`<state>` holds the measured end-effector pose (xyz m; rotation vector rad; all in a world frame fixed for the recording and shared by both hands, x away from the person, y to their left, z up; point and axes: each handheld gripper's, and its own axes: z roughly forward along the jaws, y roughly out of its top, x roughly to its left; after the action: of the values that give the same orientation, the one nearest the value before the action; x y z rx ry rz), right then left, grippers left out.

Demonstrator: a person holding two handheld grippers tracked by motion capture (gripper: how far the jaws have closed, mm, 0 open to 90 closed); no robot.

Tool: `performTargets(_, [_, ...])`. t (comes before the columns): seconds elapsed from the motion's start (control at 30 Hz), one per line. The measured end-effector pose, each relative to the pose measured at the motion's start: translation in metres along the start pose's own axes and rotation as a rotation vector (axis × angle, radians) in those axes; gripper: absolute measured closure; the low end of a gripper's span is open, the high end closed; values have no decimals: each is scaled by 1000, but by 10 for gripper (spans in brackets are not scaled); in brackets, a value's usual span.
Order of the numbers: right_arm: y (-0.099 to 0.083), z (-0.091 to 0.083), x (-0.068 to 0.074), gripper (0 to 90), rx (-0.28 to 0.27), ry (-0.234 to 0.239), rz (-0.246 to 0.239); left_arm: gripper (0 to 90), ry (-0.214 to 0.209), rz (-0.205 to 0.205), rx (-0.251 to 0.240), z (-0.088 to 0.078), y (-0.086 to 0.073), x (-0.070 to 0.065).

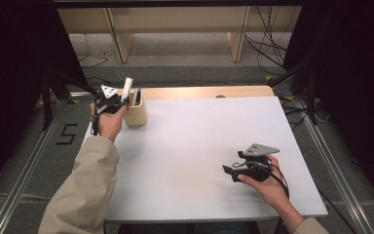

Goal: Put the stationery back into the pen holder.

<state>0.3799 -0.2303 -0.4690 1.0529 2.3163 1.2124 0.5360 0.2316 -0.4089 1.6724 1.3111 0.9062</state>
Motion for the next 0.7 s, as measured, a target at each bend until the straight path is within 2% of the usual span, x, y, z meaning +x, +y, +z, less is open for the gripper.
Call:
performTargets(0.33, [0,0,0,185,3,1,2,707,-6,7,0,10,0,-2])
performTargets(0.5, [0,0,0,184,2,5,0,701,-14,21,25,16,-5,-2])
performTargets(0.53, [0,0,0,183,0,7,0,670,-21,12,16,17,-6,-2])
performTargets(0.6, [0,0,0,181,-3,10,-2,502,-12,11,5,15,-4,-3])
performTargets(0.7, [0,0,0,182,-2,9,-1,422,-22,22,-36,5,1,-6])
